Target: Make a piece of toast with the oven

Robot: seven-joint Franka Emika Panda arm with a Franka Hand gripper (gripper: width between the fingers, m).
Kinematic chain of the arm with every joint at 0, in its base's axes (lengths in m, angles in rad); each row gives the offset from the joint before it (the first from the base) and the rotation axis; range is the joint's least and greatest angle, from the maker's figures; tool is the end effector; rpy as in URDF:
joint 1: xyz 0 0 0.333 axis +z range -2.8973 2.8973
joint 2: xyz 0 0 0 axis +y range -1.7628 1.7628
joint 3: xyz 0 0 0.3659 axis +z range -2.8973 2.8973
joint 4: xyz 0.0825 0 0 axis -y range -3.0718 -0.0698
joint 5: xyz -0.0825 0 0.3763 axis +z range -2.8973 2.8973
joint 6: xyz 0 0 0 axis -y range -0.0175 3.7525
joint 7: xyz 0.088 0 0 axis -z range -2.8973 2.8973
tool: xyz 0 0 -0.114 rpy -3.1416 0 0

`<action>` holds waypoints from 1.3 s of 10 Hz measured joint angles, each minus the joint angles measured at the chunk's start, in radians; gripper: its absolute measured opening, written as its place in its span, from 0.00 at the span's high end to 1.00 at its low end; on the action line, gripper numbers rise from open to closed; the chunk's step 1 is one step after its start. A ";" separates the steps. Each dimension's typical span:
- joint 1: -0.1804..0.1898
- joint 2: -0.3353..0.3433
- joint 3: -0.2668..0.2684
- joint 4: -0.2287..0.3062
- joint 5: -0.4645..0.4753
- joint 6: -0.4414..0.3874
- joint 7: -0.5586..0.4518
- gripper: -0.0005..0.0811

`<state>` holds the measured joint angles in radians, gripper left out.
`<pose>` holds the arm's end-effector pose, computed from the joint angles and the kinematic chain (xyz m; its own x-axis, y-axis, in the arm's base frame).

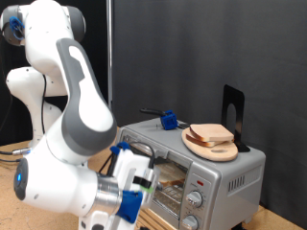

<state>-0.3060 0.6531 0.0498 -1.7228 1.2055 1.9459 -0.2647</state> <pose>0.6698 -0.1088 0.2545 0.7992 -0.4513 -0.3970 -0.5481 -0.2761 -0.7896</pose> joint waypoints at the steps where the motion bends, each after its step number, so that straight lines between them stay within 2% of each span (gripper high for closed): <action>1: 0.001 0.037 0.008 0.026 0.035 0.026 -0.005 0.01; 3: 0.000 0.110 0.021 0.098 0.087 0.021 0.025 0.01; 6: 0.003 0.174 0.031 0.179 0.085 -0.042 0.101 0.01; 9: 0.023 0.212 0.031 0.215 0.022 -0.094 0.156 0.01; 13: 0.042 0.222 0.047 0.218 0.017 -0.106 0.160 0.01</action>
<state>-0.2644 0.8747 0.0966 -1.5049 1.2227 1.8402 -0.1052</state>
